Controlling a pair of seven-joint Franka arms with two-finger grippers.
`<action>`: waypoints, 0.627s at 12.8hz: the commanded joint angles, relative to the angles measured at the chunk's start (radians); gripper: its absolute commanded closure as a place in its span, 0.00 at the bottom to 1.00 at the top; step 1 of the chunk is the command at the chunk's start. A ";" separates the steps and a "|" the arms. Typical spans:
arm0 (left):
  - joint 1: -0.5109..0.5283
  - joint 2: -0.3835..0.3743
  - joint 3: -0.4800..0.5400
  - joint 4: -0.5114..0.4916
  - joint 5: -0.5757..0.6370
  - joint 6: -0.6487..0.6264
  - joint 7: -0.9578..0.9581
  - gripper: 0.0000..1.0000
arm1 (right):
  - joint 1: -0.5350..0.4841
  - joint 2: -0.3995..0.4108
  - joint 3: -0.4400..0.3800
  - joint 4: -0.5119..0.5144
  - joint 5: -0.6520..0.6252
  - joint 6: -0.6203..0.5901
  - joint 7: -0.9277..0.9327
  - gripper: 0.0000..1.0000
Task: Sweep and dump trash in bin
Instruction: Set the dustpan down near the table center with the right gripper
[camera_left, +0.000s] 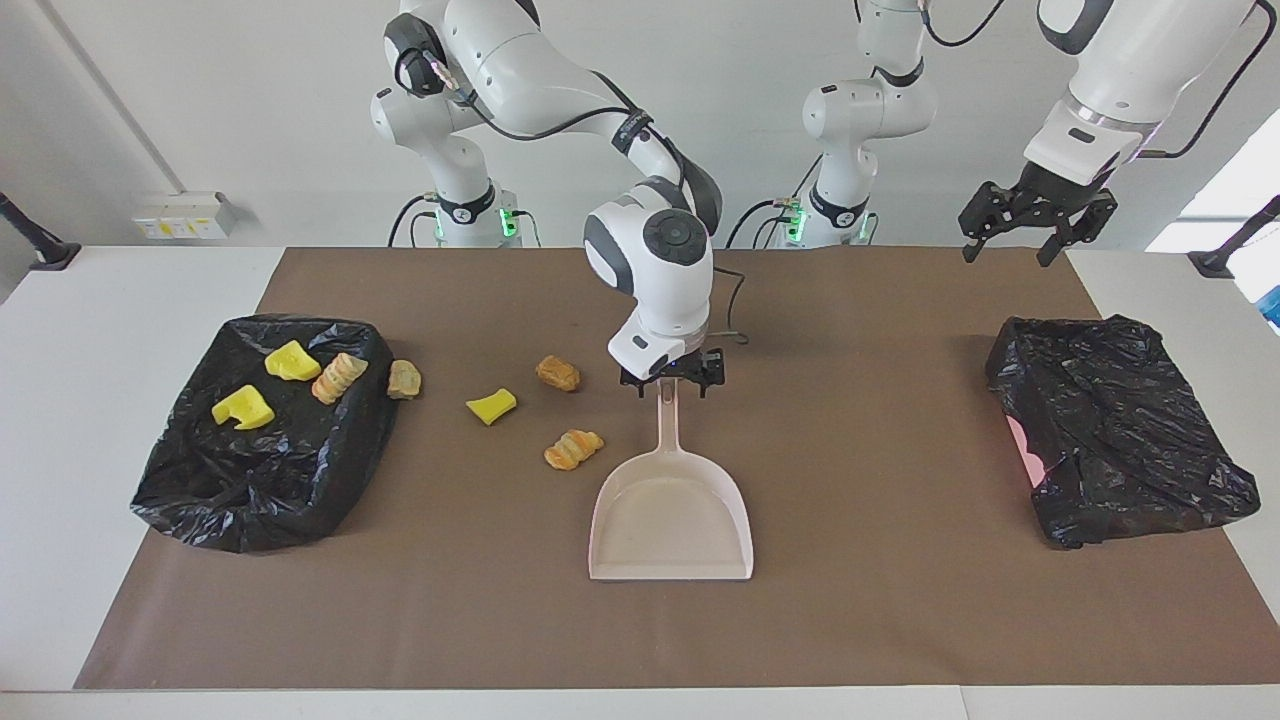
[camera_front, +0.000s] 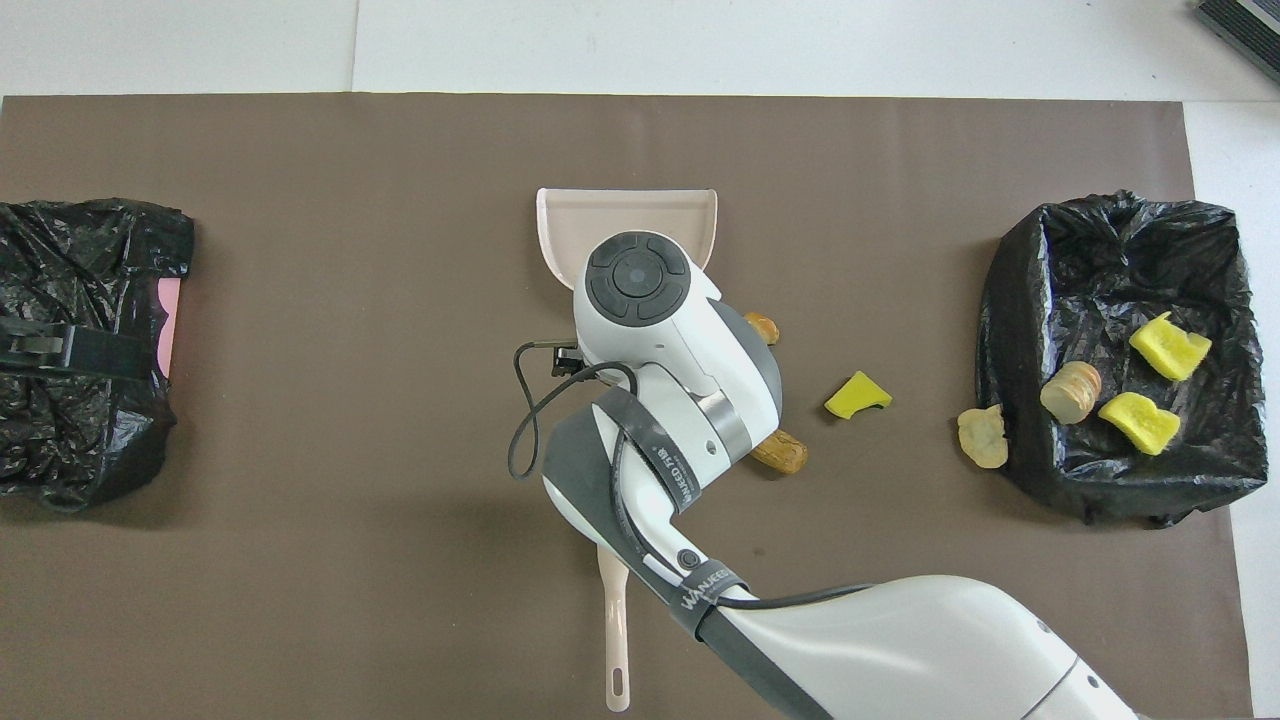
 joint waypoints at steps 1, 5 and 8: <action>0.004 -0.020 -0.002 -0.016 -0.012 -0.018 -0.005 0.00 | -0.003 -0.074 0.002 -0.052 0.045 -0.080 -0.003 0.00; 0.002 -0.022 -0.003 -0.031 -0.012 -0.006 0.006 0.00 | 0.020 -0.257 0.010 -0.282 0.108 -0.039 0.014 0.00; -0.040 -0.002 -0.014 -0.044 -0.012 0.065 -0.015 0.00 | 0.077 -0.383 0.010 -0.460 0.116 0.033 0.071 0.00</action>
